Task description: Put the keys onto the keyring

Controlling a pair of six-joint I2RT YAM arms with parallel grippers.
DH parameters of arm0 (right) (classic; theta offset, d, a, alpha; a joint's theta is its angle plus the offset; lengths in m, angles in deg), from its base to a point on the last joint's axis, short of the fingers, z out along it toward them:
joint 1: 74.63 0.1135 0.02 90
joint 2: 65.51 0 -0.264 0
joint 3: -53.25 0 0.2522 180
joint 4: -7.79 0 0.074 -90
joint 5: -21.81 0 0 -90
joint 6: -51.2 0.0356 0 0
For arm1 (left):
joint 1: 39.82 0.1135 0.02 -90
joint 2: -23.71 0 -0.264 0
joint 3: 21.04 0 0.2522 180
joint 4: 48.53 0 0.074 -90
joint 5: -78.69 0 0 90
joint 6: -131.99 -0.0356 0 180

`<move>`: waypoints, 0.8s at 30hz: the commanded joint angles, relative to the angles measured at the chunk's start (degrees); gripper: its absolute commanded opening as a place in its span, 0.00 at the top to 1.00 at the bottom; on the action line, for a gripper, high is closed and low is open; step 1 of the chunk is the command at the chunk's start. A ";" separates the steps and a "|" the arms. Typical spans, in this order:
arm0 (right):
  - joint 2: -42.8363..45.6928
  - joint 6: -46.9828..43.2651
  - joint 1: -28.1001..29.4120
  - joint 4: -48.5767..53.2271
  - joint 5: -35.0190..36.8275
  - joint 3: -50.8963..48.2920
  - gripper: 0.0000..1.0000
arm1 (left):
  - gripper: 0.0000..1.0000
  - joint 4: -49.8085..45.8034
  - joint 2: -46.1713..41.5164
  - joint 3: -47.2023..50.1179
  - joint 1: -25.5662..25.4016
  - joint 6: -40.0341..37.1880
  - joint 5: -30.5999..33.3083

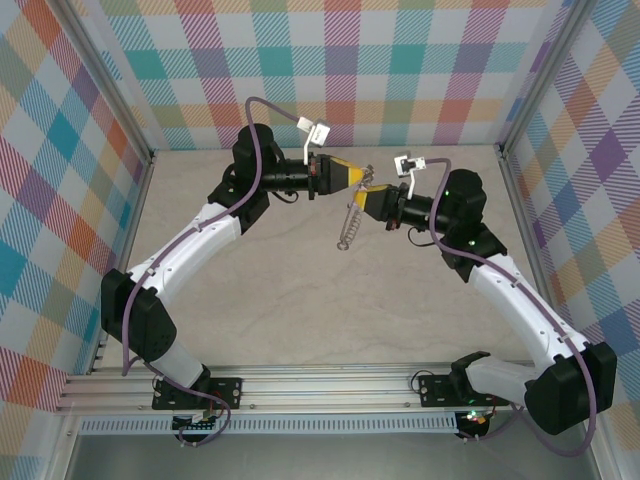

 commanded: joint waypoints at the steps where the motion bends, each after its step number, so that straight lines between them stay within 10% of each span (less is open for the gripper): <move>1: 0.94 -0.62 0.31 -0.91 0.35 -0.98 1.00 | 1.00 3.39 -2.45 -1.72 -0.55 0.94 0.20; 24: 2.70 -7.26 0.00 13.10 4.33 5.56 1.00 | 1.00 -0.84 -3.61 -1.28 -0.57 -3.15 1.77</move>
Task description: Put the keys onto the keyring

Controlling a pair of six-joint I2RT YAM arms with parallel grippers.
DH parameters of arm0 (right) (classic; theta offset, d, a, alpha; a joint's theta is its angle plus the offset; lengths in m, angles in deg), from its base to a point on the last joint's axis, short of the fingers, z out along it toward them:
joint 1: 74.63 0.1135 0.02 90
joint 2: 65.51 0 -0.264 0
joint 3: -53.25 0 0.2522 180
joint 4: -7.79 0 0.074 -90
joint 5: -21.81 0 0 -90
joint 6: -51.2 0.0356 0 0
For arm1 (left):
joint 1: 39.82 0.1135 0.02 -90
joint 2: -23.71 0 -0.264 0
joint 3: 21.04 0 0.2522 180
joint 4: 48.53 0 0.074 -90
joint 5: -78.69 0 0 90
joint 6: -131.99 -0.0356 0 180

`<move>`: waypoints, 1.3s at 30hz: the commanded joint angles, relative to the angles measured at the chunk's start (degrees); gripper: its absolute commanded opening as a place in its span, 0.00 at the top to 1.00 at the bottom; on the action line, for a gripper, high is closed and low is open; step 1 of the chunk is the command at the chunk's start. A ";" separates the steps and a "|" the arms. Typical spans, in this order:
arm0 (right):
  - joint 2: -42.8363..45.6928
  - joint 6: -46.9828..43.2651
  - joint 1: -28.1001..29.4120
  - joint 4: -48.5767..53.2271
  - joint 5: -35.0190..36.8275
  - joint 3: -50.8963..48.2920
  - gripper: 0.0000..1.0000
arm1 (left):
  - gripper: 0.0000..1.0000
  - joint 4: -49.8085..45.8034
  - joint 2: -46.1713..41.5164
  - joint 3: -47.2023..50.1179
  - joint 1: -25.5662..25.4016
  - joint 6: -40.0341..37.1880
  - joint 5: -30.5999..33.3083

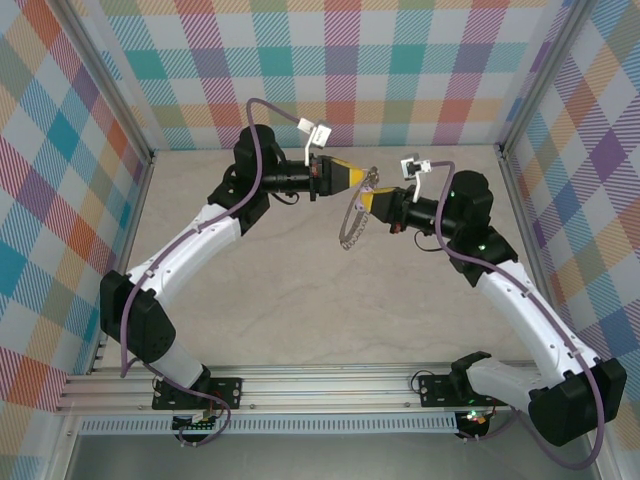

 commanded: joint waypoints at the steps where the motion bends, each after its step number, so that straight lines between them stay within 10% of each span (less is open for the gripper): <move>1: -0.97 -2.53 0.00 3.12 -0.66 3.97 1.00 | 1.00 0.62 -3.09 -1.29 -0.23 -2.20 0.24; 39: -4.84 -12.66 -1.05 20.36 -3.45 16.32 1.00 | 1.00 -4.88 -5.66 0.35 -0.21 -7.19 5.85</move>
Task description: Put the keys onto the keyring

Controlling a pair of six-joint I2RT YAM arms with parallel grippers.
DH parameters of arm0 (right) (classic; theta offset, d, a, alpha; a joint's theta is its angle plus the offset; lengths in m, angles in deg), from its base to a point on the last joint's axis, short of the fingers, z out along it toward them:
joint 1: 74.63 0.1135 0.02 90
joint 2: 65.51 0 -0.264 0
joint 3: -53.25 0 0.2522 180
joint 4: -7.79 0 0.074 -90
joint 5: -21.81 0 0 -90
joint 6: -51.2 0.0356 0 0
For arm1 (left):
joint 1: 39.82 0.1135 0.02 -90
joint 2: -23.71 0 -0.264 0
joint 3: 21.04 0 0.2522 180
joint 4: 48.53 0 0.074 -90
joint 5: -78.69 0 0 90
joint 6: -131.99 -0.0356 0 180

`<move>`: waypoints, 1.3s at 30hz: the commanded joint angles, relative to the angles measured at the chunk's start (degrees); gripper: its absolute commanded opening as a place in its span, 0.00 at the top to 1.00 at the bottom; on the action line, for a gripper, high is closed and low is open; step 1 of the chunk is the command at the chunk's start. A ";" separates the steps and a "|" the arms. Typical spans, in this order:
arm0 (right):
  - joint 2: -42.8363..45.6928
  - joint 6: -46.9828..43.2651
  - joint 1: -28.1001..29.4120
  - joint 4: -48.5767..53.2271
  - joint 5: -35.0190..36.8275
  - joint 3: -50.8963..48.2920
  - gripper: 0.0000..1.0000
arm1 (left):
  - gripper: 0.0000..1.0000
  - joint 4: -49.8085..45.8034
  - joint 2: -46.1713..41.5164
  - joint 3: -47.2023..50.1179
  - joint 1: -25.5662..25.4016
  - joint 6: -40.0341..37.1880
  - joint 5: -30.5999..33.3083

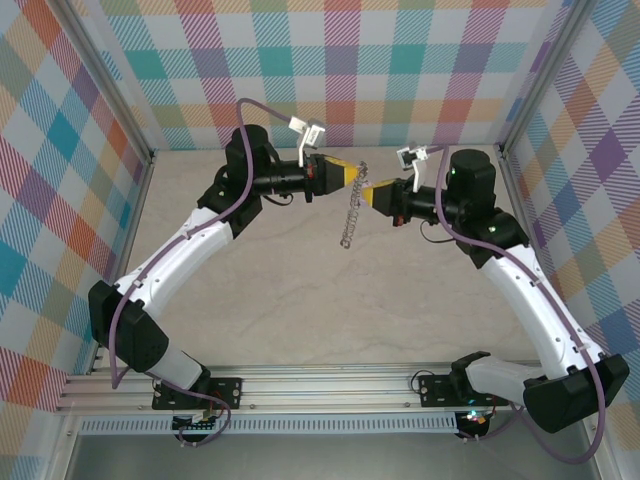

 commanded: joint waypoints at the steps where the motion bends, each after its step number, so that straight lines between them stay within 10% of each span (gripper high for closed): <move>1: -1.02 -2.04 -0.25 1.77 -2.78 3.45 1.00 | 1.00 0.15 -2.23 0.14 -0.25 -1.58 0.89; 39: -5.76 -7.94 -1.68 11.89 -3.82 12.03 1.00 | 1.00 -1.21 -2.18 1.23 -0.29 -3.07 0.19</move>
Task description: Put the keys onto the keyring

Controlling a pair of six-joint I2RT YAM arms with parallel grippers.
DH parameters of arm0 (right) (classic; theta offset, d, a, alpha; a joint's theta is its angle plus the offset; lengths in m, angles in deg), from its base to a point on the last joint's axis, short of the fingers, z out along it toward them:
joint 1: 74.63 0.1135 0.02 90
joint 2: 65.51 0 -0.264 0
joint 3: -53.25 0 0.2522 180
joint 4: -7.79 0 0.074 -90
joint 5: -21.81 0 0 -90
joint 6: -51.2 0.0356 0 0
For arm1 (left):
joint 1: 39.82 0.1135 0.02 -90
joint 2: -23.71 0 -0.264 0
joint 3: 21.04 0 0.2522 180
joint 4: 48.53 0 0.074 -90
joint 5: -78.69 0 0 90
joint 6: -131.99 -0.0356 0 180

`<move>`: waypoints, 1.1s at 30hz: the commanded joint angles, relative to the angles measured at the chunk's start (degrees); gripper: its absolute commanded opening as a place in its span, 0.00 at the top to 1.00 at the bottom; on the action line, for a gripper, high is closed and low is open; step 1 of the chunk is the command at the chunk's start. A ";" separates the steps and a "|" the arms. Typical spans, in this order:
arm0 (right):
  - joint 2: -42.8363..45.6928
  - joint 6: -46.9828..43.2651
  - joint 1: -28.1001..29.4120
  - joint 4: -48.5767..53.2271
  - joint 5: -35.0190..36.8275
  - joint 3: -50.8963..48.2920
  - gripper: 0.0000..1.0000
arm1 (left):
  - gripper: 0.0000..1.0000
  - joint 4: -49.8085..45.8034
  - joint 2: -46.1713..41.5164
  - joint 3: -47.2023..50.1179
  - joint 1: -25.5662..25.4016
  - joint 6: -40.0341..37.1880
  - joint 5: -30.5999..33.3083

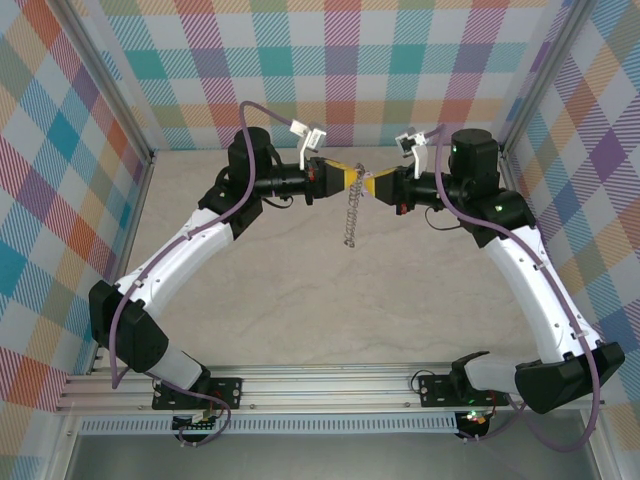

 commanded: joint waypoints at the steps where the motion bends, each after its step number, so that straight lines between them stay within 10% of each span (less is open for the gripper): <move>1: -0.33 -0.83 -0.19 -0.10 -3.50 0.31 1.00 | 1.00 0.19 -2.17 0.27 -0.31 -1.59 -0.48; 33: -1.08 -3.31 -0.23 3.26 -2.26 1.88 1.00 | 1.00 -0.31 -1.24 -0.27 -0.31 -1.78 -1.23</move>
